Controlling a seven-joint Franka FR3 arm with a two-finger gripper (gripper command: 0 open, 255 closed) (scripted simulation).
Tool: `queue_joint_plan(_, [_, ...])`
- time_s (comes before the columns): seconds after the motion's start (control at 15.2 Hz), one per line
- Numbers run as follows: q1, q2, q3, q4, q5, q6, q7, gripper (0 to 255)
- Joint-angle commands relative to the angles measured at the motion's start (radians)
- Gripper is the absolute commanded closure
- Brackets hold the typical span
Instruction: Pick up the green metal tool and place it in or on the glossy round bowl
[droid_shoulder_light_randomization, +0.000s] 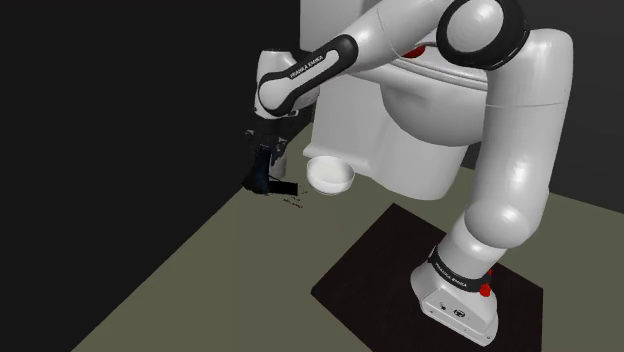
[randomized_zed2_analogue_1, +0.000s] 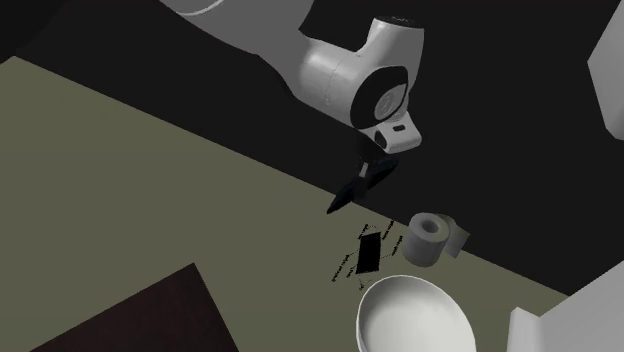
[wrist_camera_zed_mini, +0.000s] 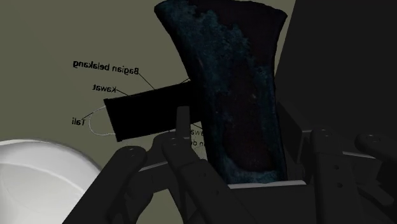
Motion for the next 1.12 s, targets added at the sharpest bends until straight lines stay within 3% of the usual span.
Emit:
queue_joint_plan(0.0, [-0.002,-0.015,0.002,0.009,0.005,-0.024,-0.002,255])
queue_joint_plan(0.2, [-0.004,-0.033,0.005,0.017,0.010,-0.050,-0.004,255])
queue_joint_plan(1.06, [-0.210,-0.222,-0.071,-0.229,0.097,-0.003,-0.331,255])
